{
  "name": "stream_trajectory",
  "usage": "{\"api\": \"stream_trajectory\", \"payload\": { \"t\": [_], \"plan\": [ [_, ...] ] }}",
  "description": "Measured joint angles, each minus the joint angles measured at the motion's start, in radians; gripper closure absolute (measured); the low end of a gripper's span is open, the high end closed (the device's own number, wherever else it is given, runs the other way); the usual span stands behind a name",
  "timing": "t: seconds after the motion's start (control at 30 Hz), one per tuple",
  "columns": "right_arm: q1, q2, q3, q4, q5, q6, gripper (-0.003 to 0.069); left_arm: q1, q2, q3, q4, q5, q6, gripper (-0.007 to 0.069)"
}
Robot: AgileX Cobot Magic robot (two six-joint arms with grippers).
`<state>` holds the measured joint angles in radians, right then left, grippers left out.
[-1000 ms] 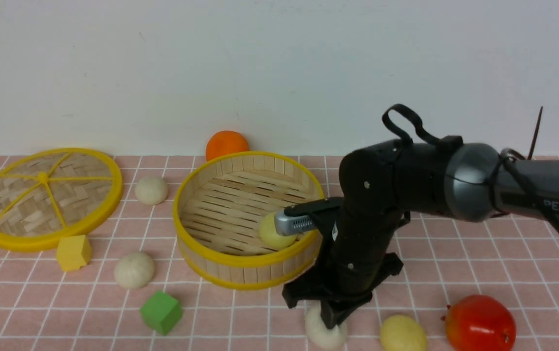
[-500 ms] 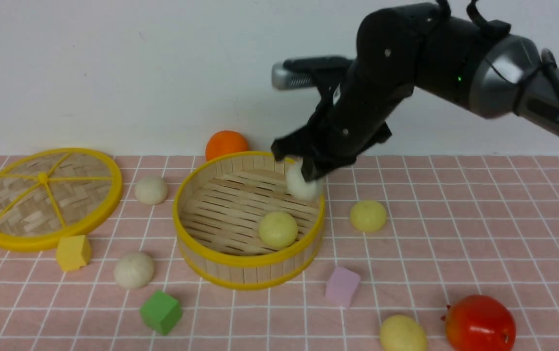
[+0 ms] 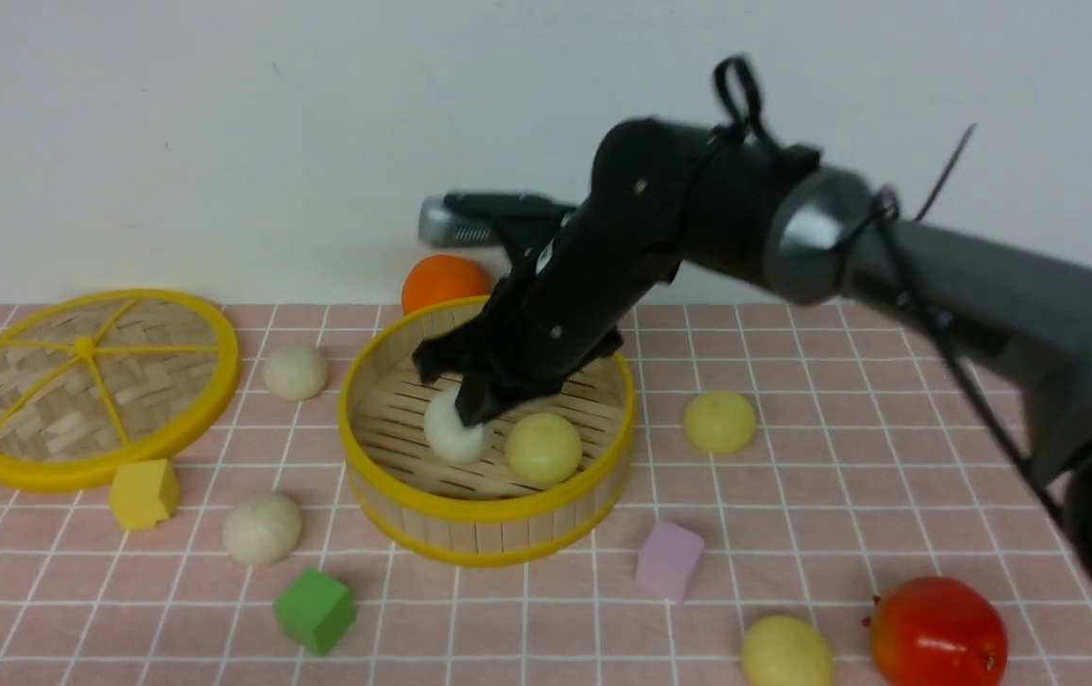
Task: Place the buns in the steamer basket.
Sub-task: Use the right arm to put the steamed stuffed bun into the steamer, then use the right arm to grab a steamed stuffed bun
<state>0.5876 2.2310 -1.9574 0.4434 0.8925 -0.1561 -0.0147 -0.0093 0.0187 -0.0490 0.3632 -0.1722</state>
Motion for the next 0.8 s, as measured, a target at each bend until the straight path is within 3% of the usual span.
{"api": "stream_trajectory", "payload": {
  "t": [0.2,0.33,0.37,0.4,0.43,0.57,0.7,0.8],
  "plan": [
    [0.006,0.035,0.000,-0.024,0.000,0.012,0.0621,0.000,0.000,0.000,0.000,0.000,0.000,0.0384],
    [0.006,0.036,-0.007,-0.052,0.017,0.047,0.0524,0.000,0.000,0.000,0.000,0.000,0.000,0.0384],
    [0.006,0.036,-0.022,-0.061,0.055,0.058,0.0453,0.000,0.000,0.000,0.000,0.000,0.000,0.0384],
    [0.006,0.036,-0.022,-0.061,0.061,0.059,0.0444,0.000,0.000,0.000,0.000,0.000,0.000,0.0384],
    [0.005,0.036,-0.049,-0.069,0.104,0.066,0.0370,0.000,0.000,0.000,0.000,0.000,0.000,0.0384],
    [-0.014,0.016,-0.128,-0.149,0.176,0.075,0.0242,0.000,0.000,0.000,0.000,0.000,0.000,0.0384],
    [-0.078,-0.026,-0.169,-0.275,0.212,0.134,0.0217,0.000,0.000,0.000,0.000,0.000,0.000,0.0384],
    [-0.155,-0.029,-0.165,-0.381,0.245,0.208,0.0244,0.000,0.000,0.000,0.000,0.000,0.000,0.0384]
  ]
}}
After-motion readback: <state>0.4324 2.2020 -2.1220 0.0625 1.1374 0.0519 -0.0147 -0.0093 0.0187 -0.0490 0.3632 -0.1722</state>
